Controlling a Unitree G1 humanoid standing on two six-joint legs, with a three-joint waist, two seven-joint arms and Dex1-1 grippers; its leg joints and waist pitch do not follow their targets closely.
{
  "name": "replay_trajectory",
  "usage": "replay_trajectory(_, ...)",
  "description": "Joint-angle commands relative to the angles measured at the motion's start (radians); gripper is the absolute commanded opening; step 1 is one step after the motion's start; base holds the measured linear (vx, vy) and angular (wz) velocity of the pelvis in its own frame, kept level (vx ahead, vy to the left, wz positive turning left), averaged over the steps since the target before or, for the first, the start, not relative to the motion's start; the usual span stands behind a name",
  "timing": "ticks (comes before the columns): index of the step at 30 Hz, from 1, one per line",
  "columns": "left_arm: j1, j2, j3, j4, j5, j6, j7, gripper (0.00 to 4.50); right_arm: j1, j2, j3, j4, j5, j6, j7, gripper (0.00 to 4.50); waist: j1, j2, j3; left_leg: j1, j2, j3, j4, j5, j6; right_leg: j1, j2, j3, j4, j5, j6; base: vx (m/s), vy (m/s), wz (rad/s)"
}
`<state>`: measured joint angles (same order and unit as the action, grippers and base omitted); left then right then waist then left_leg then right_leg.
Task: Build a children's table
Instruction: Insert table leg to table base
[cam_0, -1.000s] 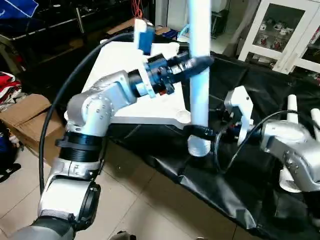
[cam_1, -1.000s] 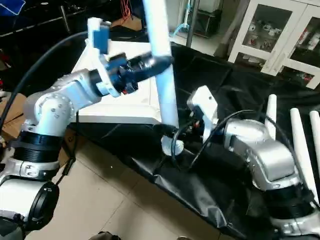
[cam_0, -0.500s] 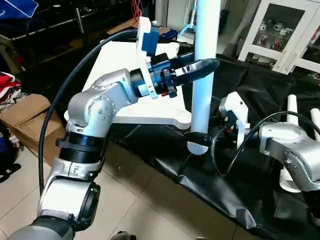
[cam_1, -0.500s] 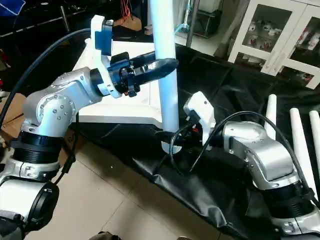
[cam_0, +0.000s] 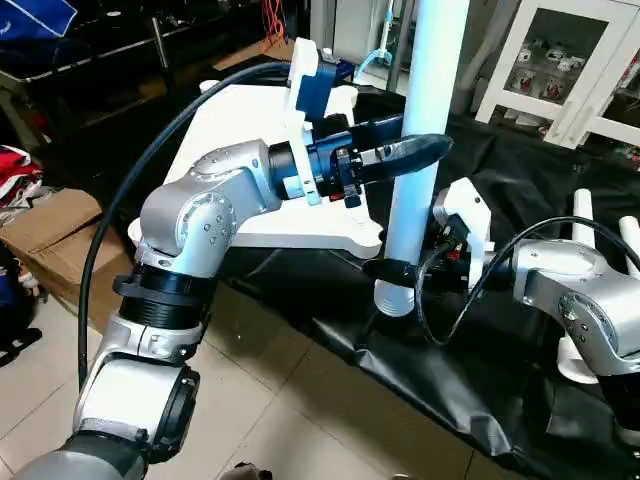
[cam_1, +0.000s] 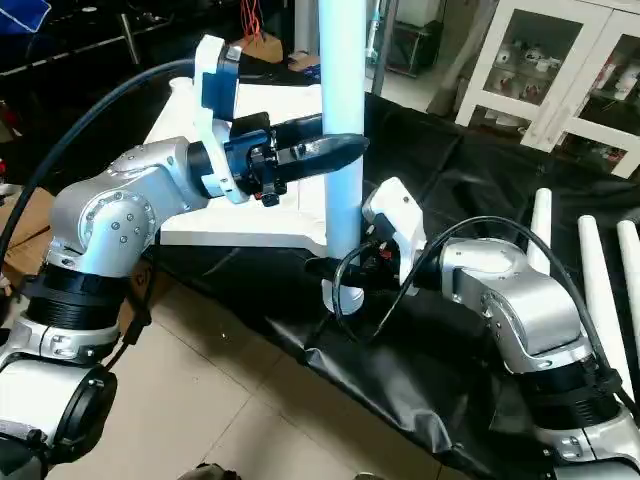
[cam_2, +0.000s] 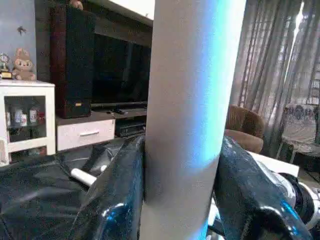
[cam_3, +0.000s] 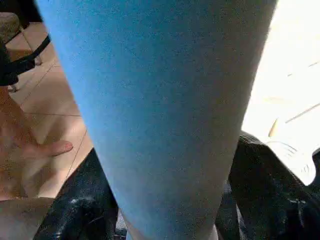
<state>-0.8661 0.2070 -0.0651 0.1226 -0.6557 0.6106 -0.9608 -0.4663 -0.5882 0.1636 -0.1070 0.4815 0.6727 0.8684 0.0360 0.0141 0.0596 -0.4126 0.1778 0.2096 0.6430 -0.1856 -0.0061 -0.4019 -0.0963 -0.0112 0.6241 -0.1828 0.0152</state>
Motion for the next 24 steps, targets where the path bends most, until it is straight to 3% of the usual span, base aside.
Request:
replay_trajectory(1,-0.011,0.006,-0.006,-0.017,0.004,-0.009,-0.014,1.71,-0.009,-0.003,-0.023,-0.002,0.004,0.013,-0.003,2.63,0.000,0.003,-0.076,0.045,0.041,-0.025,-0.090,-0.203,-0.025,0.038,-0.030,0.014,-0.064,-0.115,-0.257,0.000,0.000,0.00)
replay_trajectory(10,-0.012,0.008,-0.006,-0.017,0.005,-0.003,-0.026,1.71,-0.012,0.005,-0.032,0.003,0.007,0.017,-0.002,2.03,-0.002,0.003,-0.075,0.046,0.041,-0.026,-0.092,-0.226,-0.037,0.035,-0.030,0.015,-0.067,-0.143,-0.249,0.000,0.000,0.00)
replay_trajectory(18,-0.007,0.014,-0.012,-0.010,0.021,-0.013,-0.027,1.71,-0.014,0.010,-0.033,0.005,0.008,0.018,-0.001,1.95,-0.001,0.003,-0.075,0.046,0.040,-0.026,-0.093,-0.222,-0.035,0.035,-0.029,0.015,-0.066,-0.131,-0.251,0.000,0.000,0.00)
replay_trajectory(19,-0.006,0.014,-0.021,0.011,0.069,-0.054,0.003,2.06,-0.012,0.013,-0.037,0.006,0.010,0.016,-0.002,1.95,-0.002,0.003,-0.075,0.046,0.040,-0.026,-0.093,-0.224,-0.034,0.035,-0.029,0.015,-0.067,-0.135,-0.250,0.000,0.000,0.00)
replay_trajectory(21,-0.005,0.014,-0.022,0.023,0.082,-0.065,0.013,2.41,-0.011,0.015,-0.040,0.006,0.011,0.015,-0.004,1.94,-0.002,0.003,-0.075,0.046,0.041,-0.027,-0.094,-0.235,-0.038,0.034,-0.030,0.016,-0.069,-0.151,-0.243,0.000,0.000,0.00)
replay_trajectory(23,0.000,0.011,-0.006,0.036,0.065,-0.046,0.020,2.42,-0.008,0.020,-0.048,0.007,0.011,0.013,-0.012,1.93,-0.003,0.009,-0.074,0.046,0.040,-0.028,-0.095,-0.239,-0.043,0.034,-0.029,0.016,-0.068,-0.151,-0.239,0.000,0.000,0.00)
replay_trajectory(24,0.004,0.012,0.007,0.039,0.045,-0.024,0.019,2.52,-0.006,0.023,-0.056,0.008,0.011,0.012,-0.020,1.91,-0.003,0.006,-0.075,0.047,0.040,-0.027,-0.094,-0.242,-0.045,0.033,-0.028,0.016,-0.069,-0.151,-0.239,0.000,0.000,0.00)
